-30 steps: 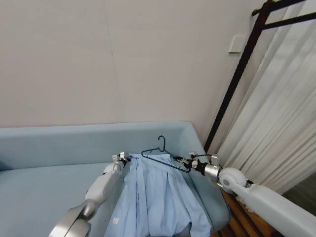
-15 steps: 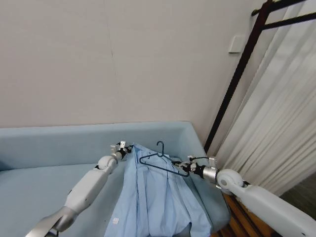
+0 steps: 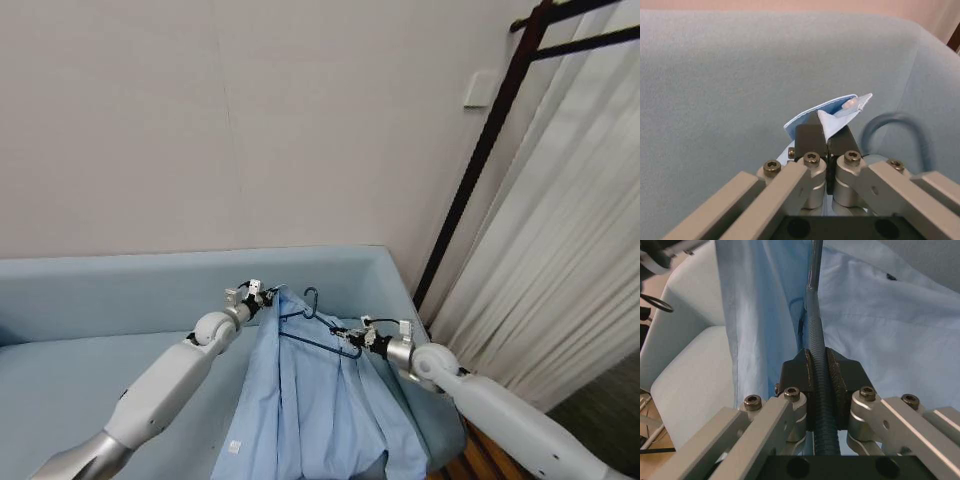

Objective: Pick up the clothes from the sofa and hang them on the clothes hanger.

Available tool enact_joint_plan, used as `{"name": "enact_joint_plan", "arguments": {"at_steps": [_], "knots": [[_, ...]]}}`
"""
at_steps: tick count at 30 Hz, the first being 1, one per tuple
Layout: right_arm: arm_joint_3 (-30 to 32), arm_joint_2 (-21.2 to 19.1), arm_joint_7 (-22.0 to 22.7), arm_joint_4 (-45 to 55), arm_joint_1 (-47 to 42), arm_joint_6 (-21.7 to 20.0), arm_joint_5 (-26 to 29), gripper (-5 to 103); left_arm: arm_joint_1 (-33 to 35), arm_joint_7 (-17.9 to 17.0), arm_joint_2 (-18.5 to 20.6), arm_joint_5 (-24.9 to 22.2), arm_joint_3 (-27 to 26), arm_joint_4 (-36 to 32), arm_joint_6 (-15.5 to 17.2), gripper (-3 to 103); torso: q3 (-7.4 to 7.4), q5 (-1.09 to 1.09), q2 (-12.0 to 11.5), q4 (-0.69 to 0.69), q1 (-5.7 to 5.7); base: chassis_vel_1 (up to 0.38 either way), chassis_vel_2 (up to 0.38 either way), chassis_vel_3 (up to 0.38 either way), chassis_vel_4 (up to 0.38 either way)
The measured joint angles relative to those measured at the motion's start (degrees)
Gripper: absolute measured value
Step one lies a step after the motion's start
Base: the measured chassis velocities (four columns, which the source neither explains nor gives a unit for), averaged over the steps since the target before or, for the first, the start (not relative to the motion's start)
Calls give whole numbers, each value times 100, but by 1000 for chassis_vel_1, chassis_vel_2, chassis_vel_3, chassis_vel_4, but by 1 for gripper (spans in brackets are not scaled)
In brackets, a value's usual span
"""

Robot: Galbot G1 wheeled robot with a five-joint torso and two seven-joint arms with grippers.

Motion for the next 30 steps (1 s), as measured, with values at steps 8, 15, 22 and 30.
{"name": "enact_joint_plan", "arguments": {"at_steps": [8,15,22,30], "knots": [[-542,619,218,-810,470,92,-24,8,780,-279,327,323,-328,-566,123,0,0,0,0,1,0,0,0,0,0],[-835,1062,42,-1555,715,211,-574,8,1469,-270,417,792,-656,-537,88,0,0,0,-1,1,0,0,0,0,0],[-1045,1366,71,-1870,855,298,-976,8,1634,-222,346,860,-673,-492,6,0,0,0,-1,0,0,0,0,0,0],[-1003,1530,264,-2158,882,617,-1996,9,1608,-144,270,859,-623,-508,-17,0,0,1,-1,0,0,0,0,0,0]]}}
